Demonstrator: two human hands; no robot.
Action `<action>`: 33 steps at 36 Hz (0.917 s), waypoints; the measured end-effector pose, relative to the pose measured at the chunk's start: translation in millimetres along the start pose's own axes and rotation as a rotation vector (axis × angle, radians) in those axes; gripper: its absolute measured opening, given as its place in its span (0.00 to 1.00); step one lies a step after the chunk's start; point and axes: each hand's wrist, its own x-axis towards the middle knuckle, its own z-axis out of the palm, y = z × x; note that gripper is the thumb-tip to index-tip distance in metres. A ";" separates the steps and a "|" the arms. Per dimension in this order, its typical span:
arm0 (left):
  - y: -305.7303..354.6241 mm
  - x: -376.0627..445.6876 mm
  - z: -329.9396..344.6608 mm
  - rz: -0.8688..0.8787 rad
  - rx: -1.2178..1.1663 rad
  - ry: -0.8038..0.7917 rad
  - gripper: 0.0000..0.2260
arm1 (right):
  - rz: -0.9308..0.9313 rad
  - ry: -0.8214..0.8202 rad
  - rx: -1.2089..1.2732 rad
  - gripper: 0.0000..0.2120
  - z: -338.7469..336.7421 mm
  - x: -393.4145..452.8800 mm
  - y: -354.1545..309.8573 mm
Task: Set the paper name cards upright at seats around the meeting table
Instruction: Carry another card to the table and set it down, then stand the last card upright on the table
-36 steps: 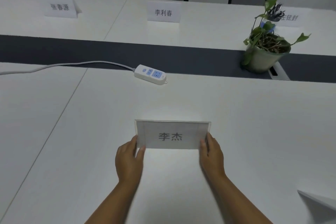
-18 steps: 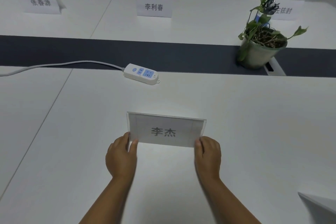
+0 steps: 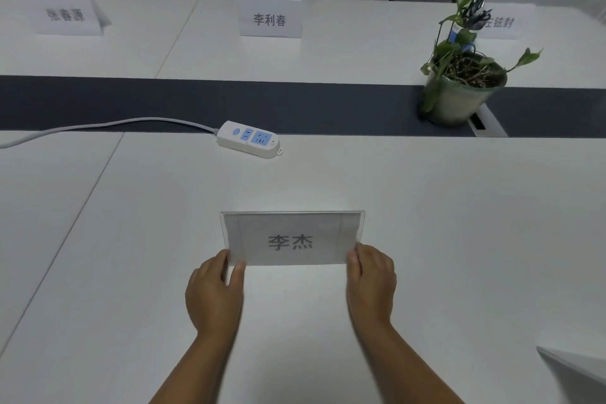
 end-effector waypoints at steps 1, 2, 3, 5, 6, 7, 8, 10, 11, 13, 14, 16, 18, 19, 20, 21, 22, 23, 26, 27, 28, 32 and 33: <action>0.4 -0.5 -0.7 0.003 -0.006 0.002 0.09 | -0.001 0.005 -0.005 0.21 -0.1 0.0 -0.5; 1.1 -1.3 -1.5 0.003 -0.010 0.002 0.09 | 0.002 0.006 -0.008 0.20 -0.2 -0.4 -0.7; 2.1 -2.5 -1.9 0.000 -0.015 -0.003 0.09 | 0.008 0.005 -0.010 0.20 -0.8 -0.6 -1.2; 4.0 -5.7 -2.7 -0.012 -0.012 -0.024 0.13 | 0.032 -0.013 0.002 0.22 -4.1 -2.2 -2.2; 4.9 -7.6 -3.5 -0.025 -0.011 -0.039 0.16 | 0.054 -0.031 0.023 0.24 -6.7 -3.7 -2.4; 6.2 -10.1 -5.0 -0.043 -0.024 -0.051 0.20 | 0.078 -0.055 0.054 0.25 -10.8 -5.8 -3.0; 7.2 -12.6 -6.8 -0.064 -0.047 -0.057 0.23 | 0.093 -0.082 0.088 0.24 -15.7 -7.9 -3.6; 9.8 -20.4 -12.0 -0.096 -0.093 -0.050 0.25 | 0.085 -0.161 0.137 0.22 -29.3 -14.8 0.3; 10.1 -26.2 -14.5 -0.102 -0.109 -0.044 0.25 | 0.056 -0.221 0.145 0.22 -39.6 -20.5 4.7; 10.8 -41.7 -19.2 -0.096 -0.123 -0.043 0.27 | -0.055 -0.335 0.123 0.26 -69.7 -36.4 15.9; 11.2 -51.8 -21.1 -0.081 -0.122 -0.053 0.29 | -0.112 -0.368 0.106 0.28 -89.8 -44.8 21.8; 13.0 -75.2 -21.2 -0.042 -0.128 -0.097 0.36 | -0.213 -0.344 0.069 0.29 -134.7 -59.3 38.8; 18.0 -101.4 -16.7 -0.001 -0.144 -0.156 0.39 | -0.305 -0.205 0.000 0.23 -181.7 -70.3 59.4; 22.5 -115.5 -12.2 0.032 -0.148 -0.188 0.40 | -0.324 -0.138 -0.031 0.21 -205.7 -74.4 70.0; 28.7 -129.8 -6.3 0.072 -0.148 -0.221 0.42 | -0.333 -0.072 -0.054 0.20 -229.0 -76.8 79.6; 37.3 -143.8 0.6 0.124 -0.147 -0.259 0.44 | -0.332 -0.014 -0.074 0.19 -251.8 -77.0 88.3; 49.6 -157.7 7.5 0.181 -0.146 -0.302 0.46 | -0.325 0.035 -0.093 0.19 -273.0 -76.5 98.1; 63.8 -171.8 15.2 0.239 -0.155 -0.345 0.46 | -0.303 0.072 -0.110 0.19 -291.7 -75.2 108.5; 113.0 -209.0 38.1 0.376 -0.262 -0.520 0.38 | -0.120 0.135 -0.168 0.28 -334.2 -64.3 147.1; 129.7 -219.5 46.9 0.413 -0.292 -0.584 0.33 | -0.035 0.133 -0.184 0.31 -344.6 -58.5 161.7; 148.6 -230.0 54.8 0.444 -0.304 -0.646 0.30 | 0.066 0.112 -0.191 0.31 -353.9 -51.6 176.5; 210.0 -265.2 93.4 0.436 -0.343 -0.825 0.29 | 0.353 -0.113 -0.117 0.32 -372.8 -28.5 221.7; 219.4 -271.6 101.9 0.401 -0.349 -0.834 0.29 | 0.370 -0.137 -0.076 0.33 -375.0 -23.4 228.5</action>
